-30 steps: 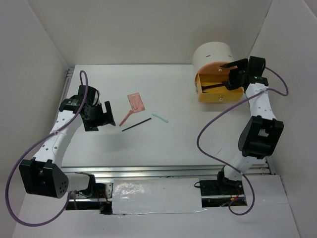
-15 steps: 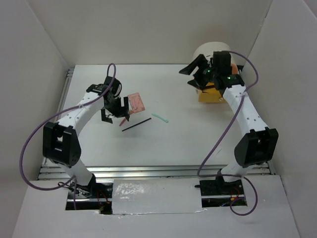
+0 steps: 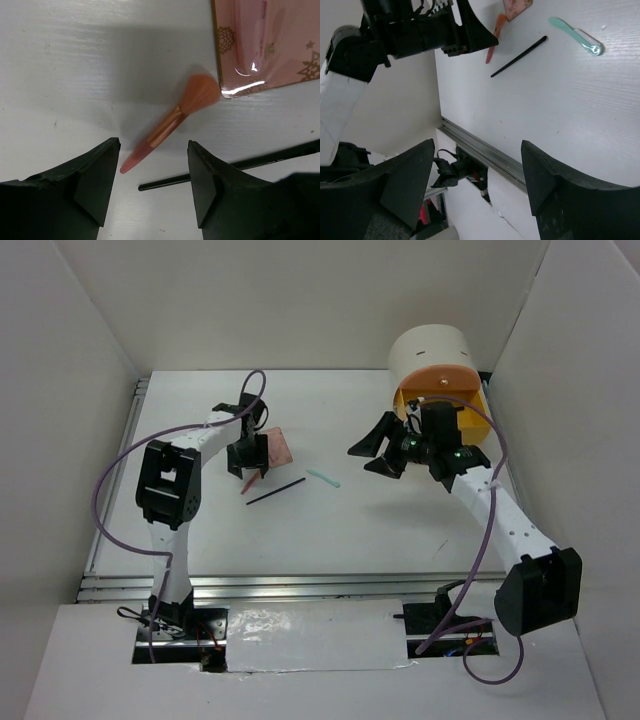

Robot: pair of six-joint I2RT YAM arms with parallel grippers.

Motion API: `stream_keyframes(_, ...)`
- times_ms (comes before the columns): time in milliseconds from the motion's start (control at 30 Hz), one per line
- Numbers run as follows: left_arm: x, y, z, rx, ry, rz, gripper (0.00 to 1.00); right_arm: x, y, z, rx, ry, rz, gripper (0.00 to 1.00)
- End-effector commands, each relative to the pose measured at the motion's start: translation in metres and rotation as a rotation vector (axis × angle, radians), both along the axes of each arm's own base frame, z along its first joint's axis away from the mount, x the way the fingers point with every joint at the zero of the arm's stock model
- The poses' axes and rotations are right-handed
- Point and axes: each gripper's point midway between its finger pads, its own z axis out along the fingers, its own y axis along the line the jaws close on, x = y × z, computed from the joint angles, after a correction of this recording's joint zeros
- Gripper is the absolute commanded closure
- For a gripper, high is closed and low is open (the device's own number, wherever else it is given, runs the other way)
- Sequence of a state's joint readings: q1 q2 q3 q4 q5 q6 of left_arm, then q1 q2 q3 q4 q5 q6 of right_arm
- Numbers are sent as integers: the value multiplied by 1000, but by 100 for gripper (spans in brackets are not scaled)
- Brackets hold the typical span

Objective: Organize the makeup

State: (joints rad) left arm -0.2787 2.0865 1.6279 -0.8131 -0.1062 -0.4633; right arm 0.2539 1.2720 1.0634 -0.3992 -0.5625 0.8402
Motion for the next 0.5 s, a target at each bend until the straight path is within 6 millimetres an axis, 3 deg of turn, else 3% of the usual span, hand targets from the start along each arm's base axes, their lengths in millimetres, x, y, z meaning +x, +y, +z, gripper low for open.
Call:
stream_keyframes(0,13,-2,0,16,-31,-26,31,-8,0,33,-20,-139,53,23)
stream_keyframes(133,11,1,-15,33,-11,-19,37,-11,-1,40,-23,-157,61,23)
stream_keyframes(333,0,9,-37,77,47,-2,58,-11,3,45,-7,-158,84,23)
stream_keyframes(433,-9,13,-43,89,69,12,74,-9,4,50,-2,-167,85,23)
stream_keyframes(467,-15,15,-45,95,80,16,85,-9,4,52,0,-170,88,23)
